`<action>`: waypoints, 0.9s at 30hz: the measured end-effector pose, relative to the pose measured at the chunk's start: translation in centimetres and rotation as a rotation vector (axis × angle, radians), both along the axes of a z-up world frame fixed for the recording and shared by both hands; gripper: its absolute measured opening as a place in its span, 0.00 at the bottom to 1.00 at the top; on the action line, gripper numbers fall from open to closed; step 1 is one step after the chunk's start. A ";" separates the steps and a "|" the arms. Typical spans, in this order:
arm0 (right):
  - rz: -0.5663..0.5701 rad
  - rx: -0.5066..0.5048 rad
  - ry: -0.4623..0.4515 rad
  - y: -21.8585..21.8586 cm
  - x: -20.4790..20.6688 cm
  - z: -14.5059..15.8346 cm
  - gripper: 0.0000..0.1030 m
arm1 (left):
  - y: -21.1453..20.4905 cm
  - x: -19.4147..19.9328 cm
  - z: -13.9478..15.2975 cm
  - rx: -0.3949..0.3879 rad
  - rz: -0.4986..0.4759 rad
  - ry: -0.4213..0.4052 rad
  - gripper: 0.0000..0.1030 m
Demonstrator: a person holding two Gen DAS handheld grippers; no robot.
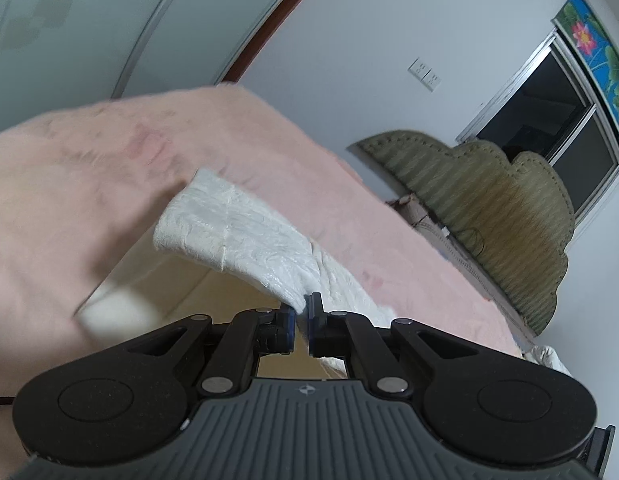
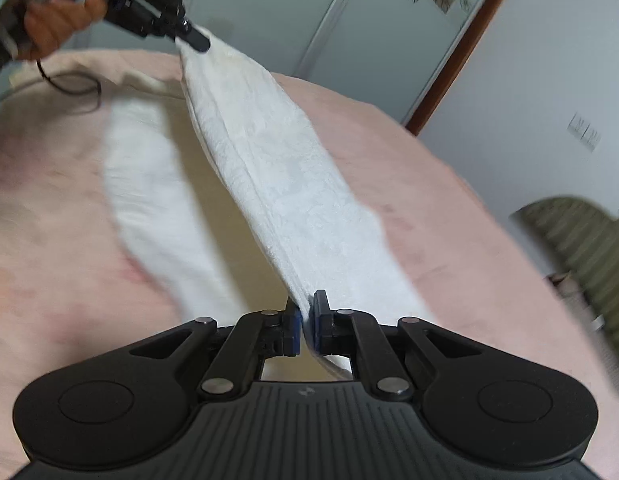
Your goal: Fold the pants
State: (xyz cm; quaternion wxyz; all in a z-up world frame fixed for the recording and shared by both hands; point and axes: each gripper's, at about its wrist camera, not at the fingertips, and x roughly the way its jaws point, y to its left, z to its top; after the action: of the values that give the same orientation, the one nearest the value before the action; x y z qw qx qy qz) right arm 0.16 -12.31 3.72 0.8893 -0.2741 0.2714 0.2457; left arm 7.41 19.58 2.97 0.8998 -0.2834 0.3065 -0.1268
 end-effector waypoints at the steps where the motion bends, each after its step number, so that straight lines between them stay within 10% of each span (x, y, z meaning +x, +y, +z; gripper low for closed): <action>1: -0.003 0.009 0.011 0.1 -0.5 -0.2 0.06 | 0.1 -0.4 -0.3 0.006 -0.003 0.010 0.05; 14: -0.088 0.034 0.021 0.8 -2.5 -2.9 0.11 | 0.7 -0.6 -4.5 0.095 -0.008 0.160 0.19; 22: -0.265 0.118 -0.006 -4.3 -6.1 -1.2 0.29 | -1.5 -3.6 -1.9 0.269 0.052 0.063 0.19; 27: -0.461 0.276 0.159 -10.6 -7.8 -2.7 0.43 | -5.4 -5.3 -0.1 0.361 0.015 -0.032 0.19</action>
State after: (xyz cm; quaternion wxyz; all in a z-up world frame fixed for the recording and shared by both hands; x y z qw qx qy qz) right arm -7.65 -22.93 1.02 0.9266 -0.0613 0.3593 0.0923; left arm 2.08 14.21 2.86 0.9417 -0.1176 0.3078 -0.0677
